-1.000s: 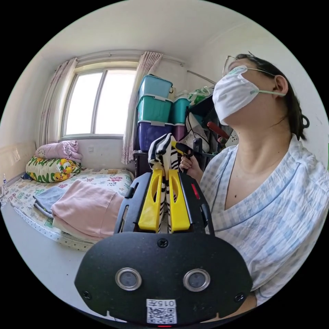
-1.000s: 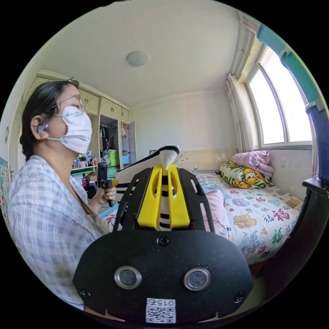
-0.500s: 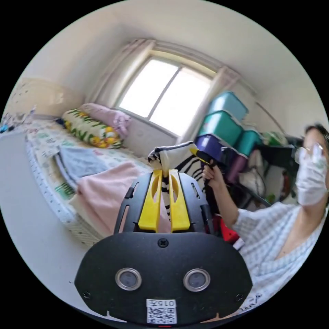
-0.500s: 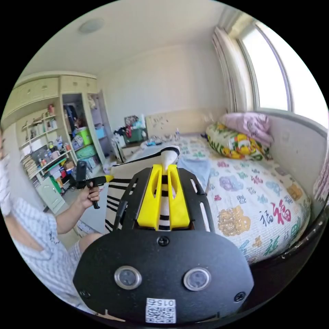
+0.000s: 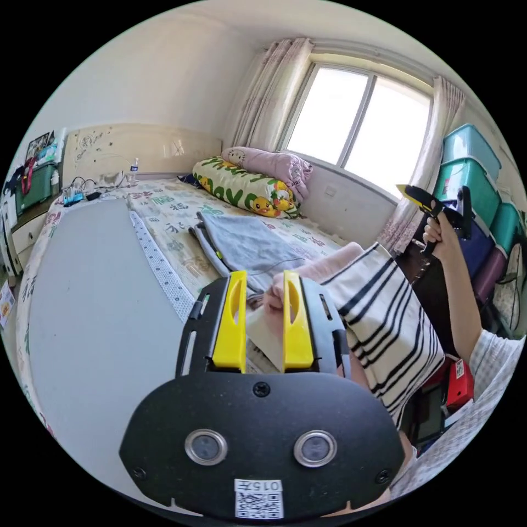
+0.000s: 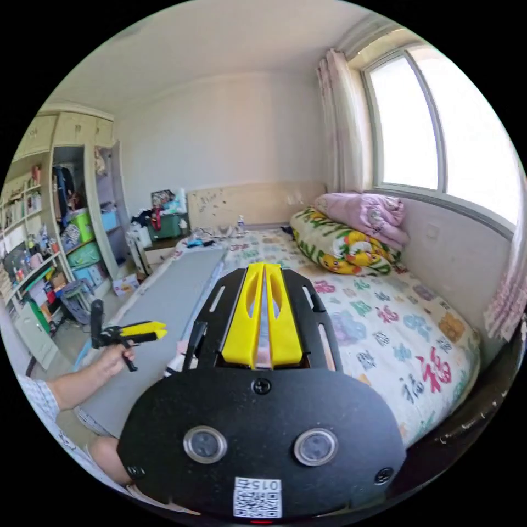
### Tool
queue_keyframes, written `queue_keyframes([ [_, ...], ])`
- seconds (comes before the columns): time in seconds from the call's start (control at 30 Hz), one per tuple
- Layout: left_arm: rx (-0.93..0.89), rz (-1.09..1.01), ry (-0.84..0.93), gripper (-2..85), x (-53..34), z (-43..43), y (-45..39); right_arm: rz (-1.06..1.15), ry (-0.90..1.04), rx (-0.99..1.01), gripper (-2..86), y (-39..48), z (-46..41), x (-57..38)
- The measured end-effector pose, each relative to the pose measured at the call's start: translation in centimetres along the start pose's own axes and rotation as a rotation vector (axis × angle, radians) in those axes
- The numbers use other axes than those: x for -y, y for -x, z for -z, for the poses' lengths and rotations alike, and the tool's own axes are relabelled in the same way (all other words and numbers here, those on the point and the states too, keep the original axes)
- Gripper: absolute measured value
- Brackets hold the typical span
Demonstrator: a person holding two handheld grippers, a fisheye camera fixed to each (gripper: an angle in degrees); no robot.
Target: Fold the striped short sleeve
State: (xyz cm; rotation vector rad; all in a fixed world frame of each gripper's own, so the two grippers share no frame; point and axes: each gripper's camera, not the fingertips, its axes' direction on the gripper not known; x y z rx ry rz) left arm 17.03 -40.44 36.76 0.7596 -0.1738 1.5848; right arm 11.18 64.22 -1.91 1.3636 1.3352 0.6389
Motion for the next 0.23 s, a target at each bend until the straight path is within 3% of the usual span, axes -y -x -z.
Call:
queue_keyframes([
  [0.1,-0.056,0.107,0.09,11.0,2.3,-4.4,4.2,-0.076,0.161,0.091,6.8,2.6,-13.9,-1.1],
  [0.23,-0.078,0.199,0.211,12.3,5.2,-9.6,9.4,-0.039,0.52,-0.025,11.5,7.0,-33.4,-4.2],
])
